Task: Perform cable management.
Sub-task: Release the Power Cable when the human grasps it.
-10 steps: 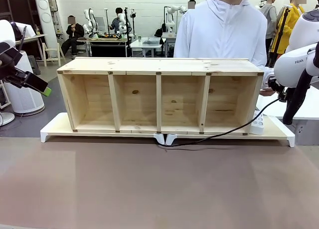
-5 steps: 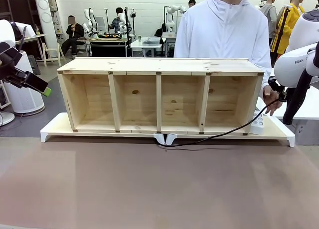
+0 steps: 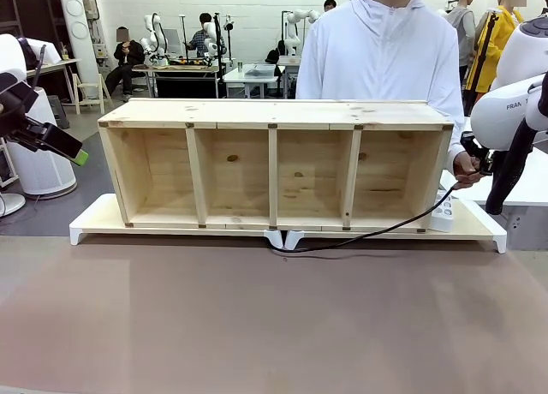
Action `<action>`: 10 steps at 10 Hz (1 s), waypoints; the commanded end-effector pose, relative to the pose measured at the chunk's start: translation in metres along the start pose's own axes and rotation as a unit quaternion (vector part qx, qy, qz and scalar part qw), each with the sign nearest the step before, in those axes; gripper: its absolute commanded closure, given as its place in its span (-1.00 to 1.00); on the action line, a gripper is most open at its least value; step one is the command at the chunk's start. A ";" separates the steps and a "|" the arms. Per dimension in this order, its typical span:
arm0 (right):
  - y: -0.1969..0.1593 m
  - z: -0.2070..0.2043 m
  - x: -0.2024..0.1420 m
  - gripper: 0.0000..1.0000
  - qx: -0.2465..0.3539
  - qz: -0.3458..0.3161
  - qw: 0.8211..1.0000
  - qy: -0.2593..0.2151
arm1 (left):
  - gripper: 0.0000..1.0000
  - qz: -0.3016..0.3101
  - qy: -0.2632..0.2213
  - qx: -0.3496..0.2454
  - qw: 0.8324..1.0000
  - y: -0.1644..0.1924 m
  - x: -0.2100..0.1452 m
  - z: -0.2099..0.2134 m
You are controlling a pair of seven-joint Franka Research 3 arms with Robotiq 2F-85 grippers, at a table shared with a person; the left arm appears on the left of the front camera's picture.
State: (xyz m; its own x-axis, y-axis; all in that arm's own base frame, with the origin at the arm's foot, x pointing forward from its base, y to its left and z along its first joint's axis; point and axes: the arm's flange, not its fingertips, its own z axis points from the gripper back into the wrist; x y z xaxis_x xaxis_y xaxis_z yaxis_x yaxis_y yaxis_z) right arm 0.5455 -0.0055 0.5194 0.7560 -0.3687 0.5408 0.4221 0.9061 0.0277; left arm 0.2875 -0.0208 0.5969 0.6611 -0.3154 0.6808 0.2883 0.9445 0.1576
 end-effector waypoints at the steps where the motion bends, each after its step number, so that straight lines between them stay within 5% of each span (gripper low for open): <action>1: 0.001 0.000 0.002 0.72 0.000 0.000 1.000 -0.001 | -1.00 0.000 -0.005 0.003 1.000 0.001 0.002 -0.002; 2: 0.001 0.000 0.002 0.72 0.000 0.000 1.000 -0.001 | -1.00 0.000 -0.005 0.003 1.000 0.001 0.002 -0.002; 5: 0.000 0.000 0.000 0.01 0.004 0.004 1.000 0.003 | -1.00 0.000 -0.005 0.003 1.000 0.001 0.002 -0.002; 7: -0.001 0.001 0.002 0.05 0.002 0.004 1.000 0.004 | -1.00 0.000 -0.005 0.003 1.000 0.001 0.002 -0.002; 8: -0.002 0.001 0.002 -0.45 0.001 0.004 1.000 0.005 | -1.00 0.000 -0.005 0.003 1.000 0.001 0.002 -0.002; 9: -0.001 0.001 0.001 -0.34 -0.001 0.006 1.000 0.003 | -1.00 0.000 -0.005 0.003 1.000 0.001 0.002 -0.002; 10: -0.001 -0.001 0.000 -0.78 0.007 0.015 1.000 -0.015 | -1.00 0.000 -0.005 0.003 1.000 0.001 0.002 -0.002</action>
State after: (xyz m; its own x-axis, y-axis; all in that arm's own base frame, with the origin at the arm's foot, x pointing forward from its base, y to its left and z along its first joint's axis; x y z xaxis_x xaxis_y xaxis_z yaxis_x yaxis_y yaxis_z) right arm 0.5460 -0.0054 0.5199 0.7570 -0.3612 0.5445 0.4152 0.9094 0.0261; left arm 0.2875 -0.0208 0.5969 0.6611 -0.3154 0.6808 0.2883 0.9445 0.1576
